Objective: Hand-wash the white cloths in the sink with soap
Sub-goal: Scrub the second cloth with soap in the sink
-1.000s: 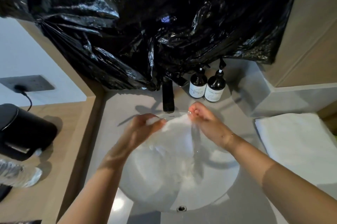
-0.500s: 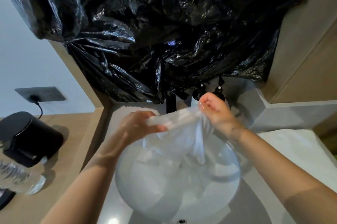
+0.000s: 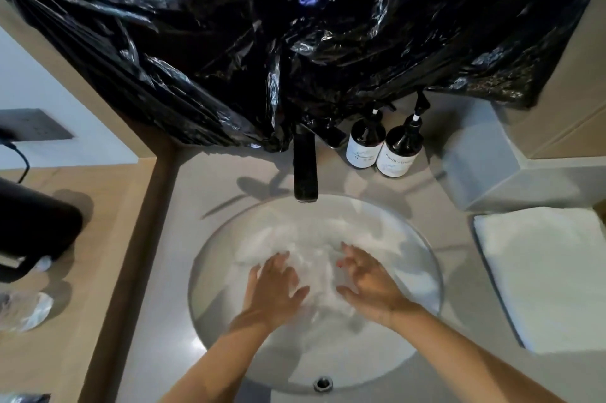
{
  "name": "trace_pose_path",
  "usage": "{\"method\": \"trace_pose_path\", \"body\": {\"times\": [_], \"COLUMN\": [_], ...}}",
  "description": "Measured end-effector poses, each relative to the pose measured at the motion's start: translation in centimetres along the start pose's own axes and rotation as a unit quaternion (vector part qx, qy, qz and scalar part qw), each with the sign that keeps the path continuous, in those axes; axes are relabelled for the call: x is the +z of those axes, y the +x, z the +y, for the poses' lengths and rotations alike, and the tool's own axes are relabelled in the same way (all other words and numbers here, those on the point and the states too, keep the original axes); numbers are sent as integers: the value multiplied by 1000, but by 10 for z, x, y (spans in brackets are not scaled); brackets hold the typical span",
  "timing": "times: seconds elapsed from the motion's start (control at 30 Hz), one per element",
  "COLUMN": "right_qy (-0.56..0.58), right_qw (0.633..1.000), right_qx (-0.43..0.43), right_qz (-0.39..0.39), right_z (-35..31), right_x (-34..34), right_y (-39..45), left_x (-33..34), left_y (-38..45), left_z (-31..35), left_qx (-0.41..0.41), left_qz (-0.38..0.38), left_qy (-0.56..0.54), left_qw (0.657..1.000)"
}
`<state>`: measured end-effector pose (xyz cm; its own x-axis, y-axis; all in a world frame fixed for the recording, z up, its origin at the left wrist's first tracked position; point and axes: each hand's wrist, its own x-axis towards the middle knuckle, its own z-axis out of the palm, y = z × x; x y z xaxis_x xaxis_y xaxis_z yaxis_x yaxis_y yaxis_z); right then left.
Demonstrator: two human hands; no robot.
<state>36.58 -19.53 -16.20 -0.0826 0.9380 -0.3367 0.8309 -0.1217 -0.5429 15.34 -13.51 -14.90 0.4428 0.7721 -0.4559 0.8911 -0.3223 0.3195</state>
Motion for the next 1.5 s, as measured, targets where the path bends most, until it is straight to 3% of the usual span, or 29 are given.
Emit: {"method": "trace_pose_path", "body": {"times": [0.07, 0.23, 0.33, 0.47, 0.53, 0.6, 0.67, 0.7, 0.73, 0.8, 0.87, 0.97, 1.13, 1.23, 1.37, 1.43, 1.5], "right_qy": [-92, -157, -120, -143, -148, -120, -37, 4, 40, 75, 39, -19, 116, 89, 100, 67, 16], "right_qw": [995, 985, 986, 986, 986, 992, 998, 997, 992, 989, 998, 995, 992, 996, 974, 975, 987], "right_qx": [0, 44, 72, 66, 58, 49, 40, 31, 30, 34, 45, 82, 19, 22, -102, -138, -139], "right_qz": [-42, -51, -86, -54, -51, -3, 35, 74, 113, 121, 27, -48, 37, 22, 177, 162, 84], "right_z": [8, 22, 23, 8, 5, 4, 10, 12, 11, 14, 7, -5, 4, 10, 6, 6, 9], "right_x": [21, 59, 73, 84, 70, 42, 19, 14, 9, 16, 27, 18, -2, -22, -52, -60, -61], "right_y": [5, 18, 33, 41, 42, 49, 58, 64, 70, 86, 100, 106, 85, 62, 32, 19, 10], "left_x": [12, 64, 98, 61, 46, 18, 8, 11, 14, 21, 29, 25, -6, -14, -27, -30, -26], "left_y": [13, 34, 48, 53, 59, 55, 55, 59, 65, 76, 83, 82, 52, 33, 17, 9, 2], "left_z": [4, -3, -24, -5, -2, 0, -9, -16, -20, -25, -28, -32, -37, -40, -44, -43, -40], "left_qx": [0, 28, -3, 25, 34, -19, -69, -73, -86, -165, -211, -153, -17, 119, 176, 161, 118], "left_qz": [-2, -51, -96, -118, -63, 47, 175, 239, 253, 136, 45, 88, 136, 220, 225, 141, -13], "left_qy": [7, 118, 93, 47, 16, -78, -168, -170, -146, -137, -158, -176, -250, -224, -157, -115, -80], "left_qw": [1000, 991, 991, 992, 997, 996, 968, 953, 952, 967, 964, 969, 958, 942, 945, 970, 990]}}
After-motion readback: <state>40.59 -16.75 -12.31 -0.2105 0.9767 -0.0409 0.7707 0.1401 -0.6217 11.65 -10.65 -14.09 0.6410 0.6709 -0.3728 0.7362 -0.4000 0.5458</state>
